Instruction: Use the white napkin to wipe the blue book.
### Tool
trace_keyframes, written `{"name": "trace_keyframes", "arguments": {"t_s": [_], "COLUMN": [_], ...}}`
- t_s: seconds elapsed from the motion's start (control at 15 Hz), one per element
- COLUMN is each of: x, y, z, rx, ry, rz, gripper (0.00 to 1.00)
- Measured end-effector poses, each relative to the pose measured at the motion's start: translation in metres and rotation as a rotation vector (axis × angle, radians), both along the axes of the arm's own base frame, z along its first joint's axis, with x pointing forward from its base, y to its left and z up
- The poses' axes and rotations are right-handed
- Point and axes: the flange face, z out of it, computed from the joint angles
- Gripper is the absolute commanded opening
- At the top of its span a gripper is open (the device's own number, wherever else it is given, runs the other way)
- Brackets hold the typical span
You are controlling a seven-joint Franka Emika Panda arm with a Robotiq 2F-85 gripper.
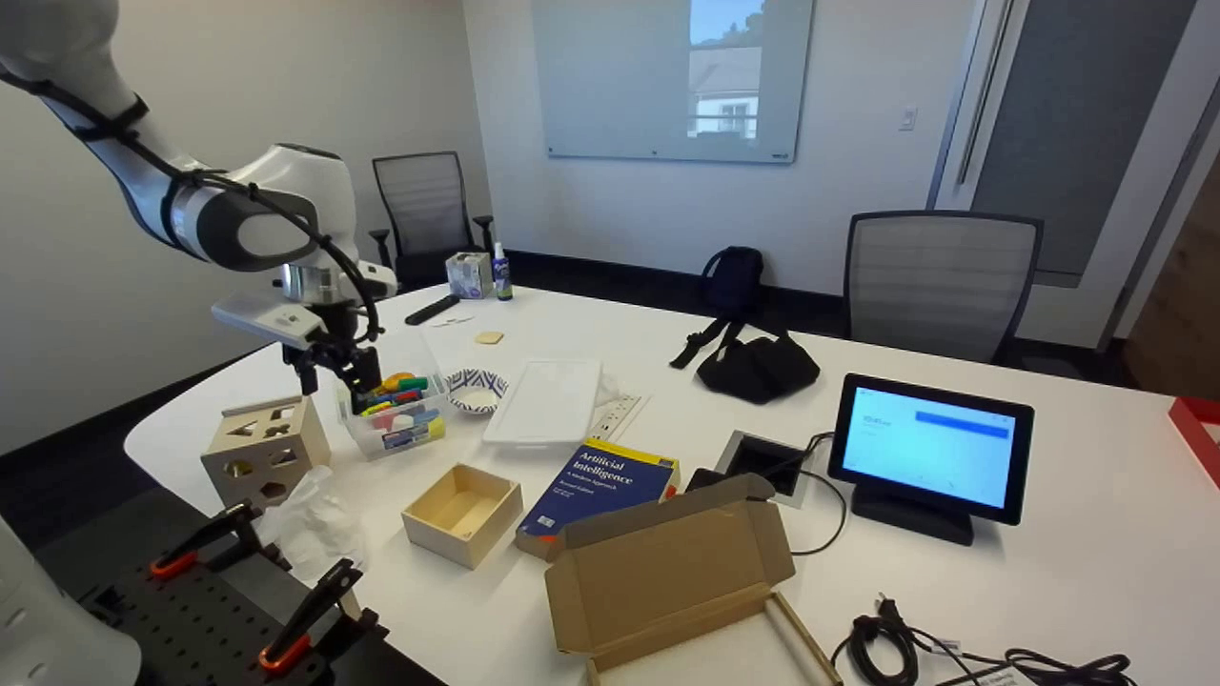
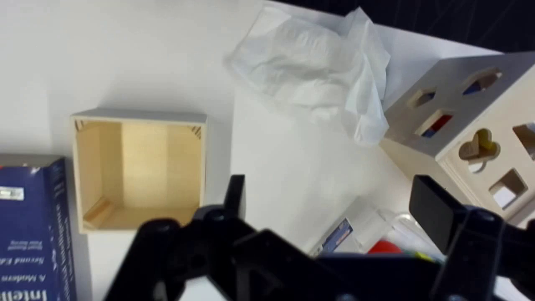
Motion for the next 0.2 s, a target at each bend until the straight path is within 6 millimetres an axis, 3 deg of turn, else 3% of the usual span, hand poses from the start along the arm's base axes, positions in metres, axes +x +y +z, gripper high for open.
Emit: {"name": "trace_keyframes", "arguments": {"t_s": [0.2], "x": [0.009], "y": [0.003], "z": [0.026], "rx": [-0.006], "ry": [-0.095], "rz": [-0.007], "gripper": [1.00]}}
